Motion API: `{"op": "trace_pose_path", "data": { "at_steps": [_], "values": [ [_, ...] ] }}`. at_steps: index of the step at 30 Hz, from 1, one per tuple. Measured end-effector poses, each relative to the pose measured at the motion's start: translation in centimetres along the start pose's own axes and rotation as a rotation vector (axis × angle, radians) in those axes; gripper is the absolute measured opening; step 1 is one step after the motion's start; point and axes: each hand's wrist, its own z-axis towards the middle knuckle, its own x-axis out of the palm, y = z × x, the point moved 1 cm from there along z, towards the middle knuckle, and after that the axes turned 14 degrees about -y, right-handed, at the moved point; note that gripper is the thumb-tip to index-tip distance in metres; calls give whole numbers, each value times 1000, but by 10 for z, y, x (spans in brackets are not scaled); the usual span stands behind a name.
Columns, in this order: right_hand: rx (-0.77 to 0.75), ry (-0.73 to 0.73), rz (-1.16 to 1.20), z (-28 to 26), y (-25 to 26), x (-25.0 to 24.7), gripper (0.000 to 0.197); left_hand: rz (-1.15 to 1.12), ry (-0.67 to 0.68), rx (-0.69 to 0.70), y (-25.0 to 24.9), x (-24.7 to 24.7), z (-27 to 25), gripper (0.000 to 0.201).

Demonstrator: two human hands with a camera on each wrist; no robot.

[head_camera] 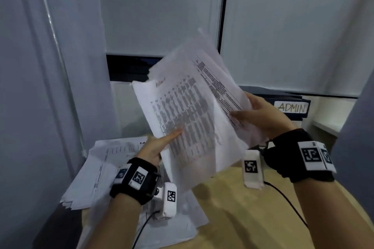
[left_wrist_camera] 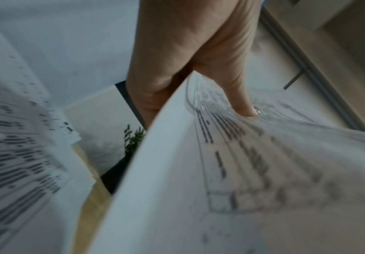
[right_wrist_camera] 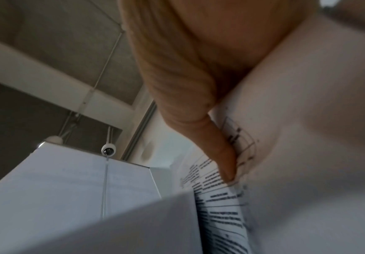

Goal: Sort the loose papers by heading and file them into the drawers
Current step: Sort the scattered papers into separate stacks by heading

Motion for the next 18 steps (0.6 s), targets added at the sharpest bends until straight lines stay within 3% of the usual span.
{"op": "trace_pose_path", "data": {
  "at_steps": [3,5,7,10,12,14,16,18],
  "values": [
    [22,10,62,-8,-1,-4,37,-42,-32,15,-12,14,-3,113],
    [52,51,152,-16,0,-6,24,-119,-85,53,-22,29,-18,120],
    [94,64,232,-27,1,-10,36,-120,-203,169,-25,45,-31,103],
    [7,47,193,-35,-7,-23,52,-103,-297,338,-28,67,-52,58],
    [-60,18,153,-39,-11,-29,36,-104,-340,420,-28,82,-67,41],
    [-98,-53,140,-39,-14,-34,27,-69,-295,503,-26,94,-80,35],
    [-134,-87,161,-40,-15,-42,31,4,-216,590,-23,105,-91,45],
    [-134,-120,231,-39,-17,-52,46,42,-138,618,-20,111,-97,75]
  ]
}}
